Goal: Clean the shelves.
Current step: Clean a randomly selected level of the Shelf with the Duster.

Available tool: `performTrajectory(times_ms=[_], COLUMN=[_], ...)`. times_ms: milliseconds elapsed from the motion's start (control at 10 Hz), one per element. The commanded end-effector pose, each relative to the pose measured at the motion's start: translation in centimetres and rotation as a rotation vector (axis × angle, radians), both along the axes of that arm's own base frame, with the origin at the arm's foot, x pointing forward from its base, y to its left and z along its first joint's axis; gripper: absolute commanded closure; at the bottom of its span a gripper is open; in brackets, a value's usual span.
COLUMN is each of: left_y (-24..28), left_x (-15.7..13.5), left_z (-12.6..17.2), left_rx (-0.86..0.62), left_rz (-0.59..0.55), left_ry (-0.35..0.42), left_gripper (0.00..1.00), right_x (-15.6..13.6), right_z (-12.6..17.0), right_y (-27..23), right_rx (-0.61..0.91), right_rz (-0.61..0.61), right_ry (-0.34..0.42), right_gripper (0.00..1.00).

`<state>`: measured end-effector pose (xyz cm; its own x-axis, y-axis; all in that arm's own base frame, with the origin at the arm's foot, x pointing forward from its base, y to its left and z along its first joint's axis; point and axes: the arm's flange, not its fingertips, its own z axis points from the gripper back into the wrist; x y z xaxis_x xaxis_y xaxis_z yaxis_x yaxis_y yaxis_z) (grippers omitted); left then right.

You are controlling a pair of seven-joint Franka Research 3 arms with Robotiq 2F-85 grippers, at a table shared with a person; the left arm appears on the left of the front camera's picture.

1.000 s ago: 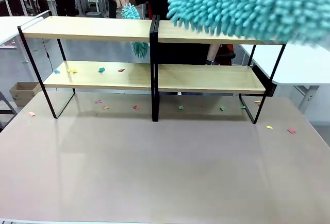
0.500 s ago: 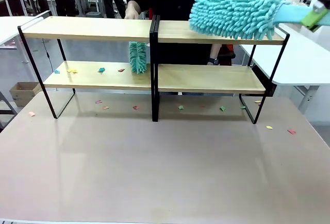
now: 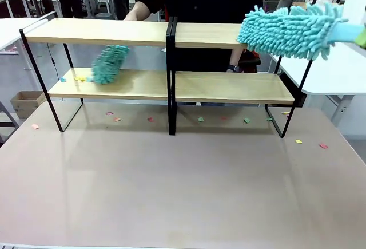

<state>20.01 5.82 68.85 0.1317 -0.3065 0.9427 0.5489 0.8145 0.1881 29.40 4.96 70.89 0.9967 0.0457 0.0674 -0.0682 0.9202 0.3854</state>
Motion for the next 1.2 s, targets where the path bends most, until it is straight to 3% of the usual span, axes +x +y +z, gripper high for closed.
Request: performTrajectory(times_ms=[0, 300, 400, 500, 600, 700, 900, 1100], left_y=[0.0, 0.0, 0.0, 0.0, 0.0, 0.0, 0.0, 0.0], left_x=[0.0, 0.0, 0.0, 0.0, 0.0, 0.0, 0.0, 0.0], left_z=[-0.1, -0.1, -0.1, -0.1, -0.1, -0.1, -0.1, -0.1], left_rx=[0.001, 0.001, 0.001, 0.001, 0.001, 0.001, 0.001, 0.001], left_rz=[0.004, 0.004, 0.004, 0.004, 0.004, 0.004, 0.004, 0.004], left_ry=[-0.005, -0.005, -0.005, -0.005, -0.005, -0.005, -0.005, -0.005], left_gripper=[0.00, 0.00, 0.00, 0.00, 0.00, 0.00, 0.00, 0.00], right_x=[-1.8, -5.6, -6.6, -7.5, -8.3, -8.8, -9.3, -9.9], right_z=[0.5, 3.0, 3.5, 3.9, 4.0, 4.2, 4.1, 3.8], right_y=[-1.0, -3.0, -3.4, -3.8, -4.0, -4.4, -5.3, -6.3], right_rx=[-0.087, -0.206, -0.222, -0.105, 0.116, 0.203, 0.250, 0.321], right_rz=[-0.156, -0.404, -0.429, -0.332, -0.135, -0.073, -0.062, 0.057], right_ry=[0.013, -0.042, -0.100, -0.254, -0.368, -0.407, -0.397, -0.354], right_gripper=[0.87, 0.87, 0.87, 0.87, 0.87, 0.87, 0.87, 0.87])
